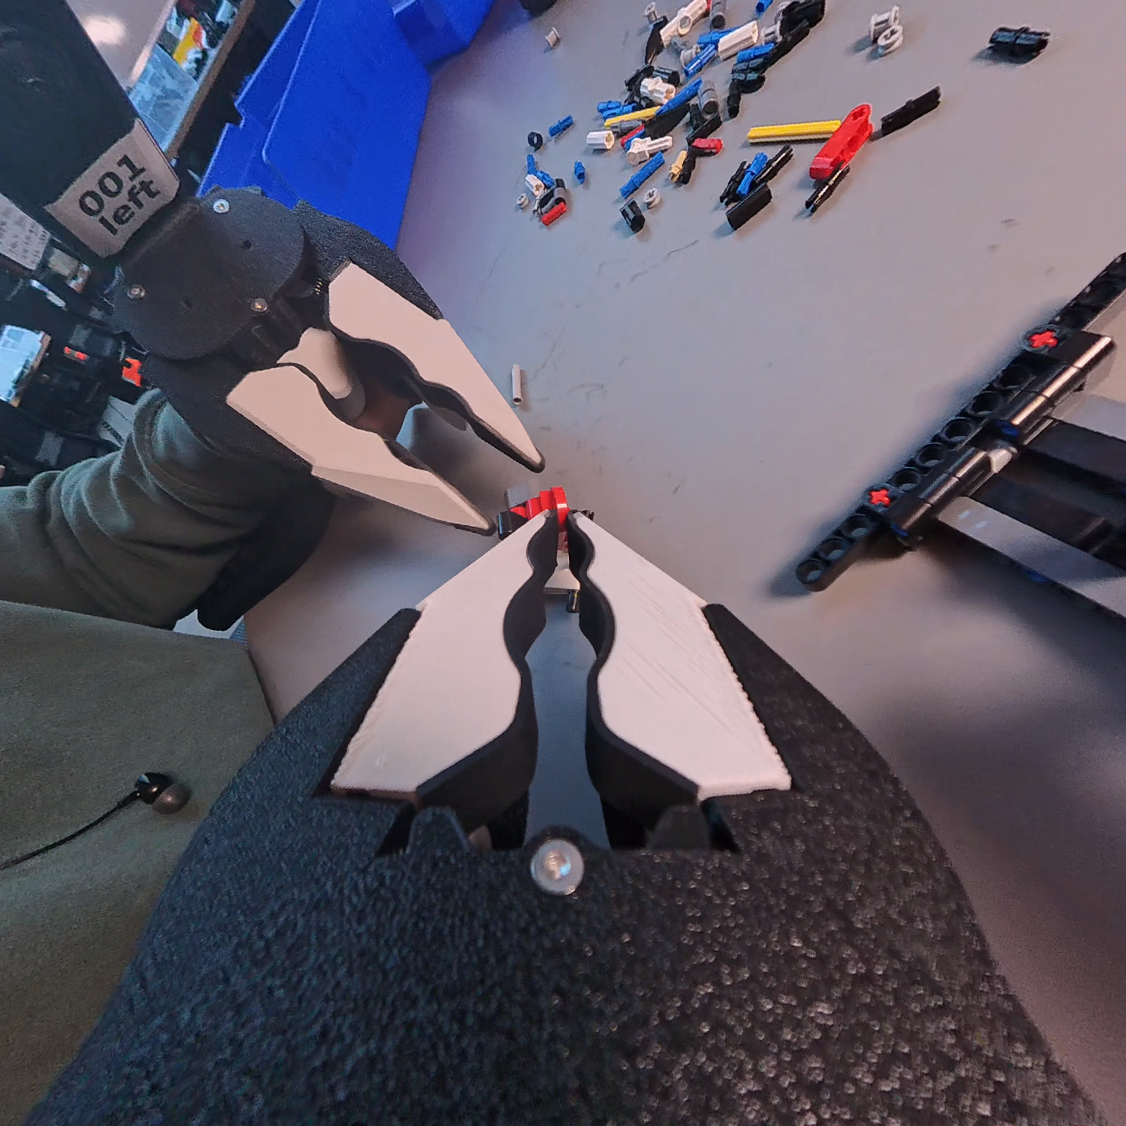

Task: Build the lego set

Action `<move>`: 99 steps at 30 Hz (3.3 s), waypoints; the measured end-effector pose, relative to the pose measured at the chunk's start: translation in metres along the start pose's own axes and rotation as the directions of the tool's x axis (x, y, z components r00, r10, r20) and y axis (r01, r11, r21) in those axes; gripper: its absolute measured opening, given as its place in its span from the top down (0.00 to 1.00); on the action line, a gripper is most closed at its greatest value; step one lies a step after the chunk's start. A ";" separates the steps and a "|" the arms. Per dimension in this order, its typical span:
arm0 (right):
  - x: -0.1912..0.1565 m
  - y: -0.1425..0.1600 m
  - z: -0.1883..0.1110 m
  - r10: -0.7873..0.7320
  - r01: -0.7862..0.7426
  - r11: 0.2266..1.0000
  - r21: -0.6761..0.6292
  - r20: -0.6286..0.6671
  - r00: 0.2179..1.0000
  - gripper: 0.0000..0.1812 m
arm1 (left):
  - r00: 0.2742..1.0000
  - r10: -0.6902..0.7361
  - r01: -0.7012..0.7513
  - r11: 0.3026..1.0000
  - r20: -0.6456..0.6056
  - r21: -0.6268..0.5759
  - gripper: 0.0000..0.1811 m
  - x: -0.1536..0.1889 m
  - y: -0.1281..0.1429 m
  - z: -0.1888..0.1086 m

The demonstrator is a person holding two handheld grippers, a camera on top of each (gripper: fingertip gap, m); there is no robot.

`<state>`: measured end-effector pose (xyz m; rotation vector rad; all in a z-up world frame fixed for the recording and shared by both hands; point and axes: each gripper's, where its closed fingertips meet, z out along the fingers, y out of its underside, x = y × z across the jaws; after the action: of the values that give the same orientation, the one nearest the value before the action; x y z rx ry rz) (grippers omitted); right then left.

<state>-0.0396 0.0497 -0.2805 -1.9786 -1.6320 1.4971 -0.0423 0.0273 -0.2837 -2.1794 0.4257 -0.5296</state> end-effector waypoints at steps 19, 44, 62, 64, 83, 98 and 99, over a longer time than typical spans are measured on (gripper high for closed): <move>0.000 0.011 -0.003 -0.047 0.046 0.998 -0.044 -0.021 0.999 0.99 | 0.976 -0.149 0.130 0.984 -0.156 -0.124 0.96 0.006 0.012 0.012; 0.008 0.003 -0.014 -0.201 0.199 0.979 -0.036 -0.076 0.977 0.86 | 0.998 -0.066 0.068 0.982 0.015 -0.177 0.81 0.018 0.028 0.012; 0.002 0.025 -0.009 -0.487 0.475 0.866 -0.156 -0.043 0.872 0.82 | 0.992 -0.079 0.059 0.979 -0.096 -0.194 0.93 0.006 0.036 0.002; -0.004 0.027 -0.005 -0.506 0.497 0.855 -0.149 -0.028 0.862 0.80 | 0.985 -0.100 0.072 0.978 -0.139 -0.194 0.93 0.009 0.035 -0.001; -0.028 0.015 0.013 -0.507 0.506 0.861 -0.041 -0.006 0.862 0.59 | 0.980 -0.073 0.045 0.987 -0.183 -0.152 0.93 0.021 0.018 -0.016; -0.039 0.010 0.013 -0.502 0.502 0.865 0.022 0.028 0.864 0.72 | 0.972 -0.094 0.070 0.991 -0.216 -0.115 0.93 0.023 0.010 -0.025; -0.038 0.011 0.013 -0.504 0.504 0.864 0.017 0.023 0.863 0.72 | 0.973 -0.092 0.068 0.991 -0.213 -0.116 0.93 0.022 0.011 -0.025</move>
<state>-0.0386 0.0090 -0.2719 -1.3639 -1.9474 1.3180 -0.0377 -0.0057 -0.2735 -2.2578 0.4954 -0.8128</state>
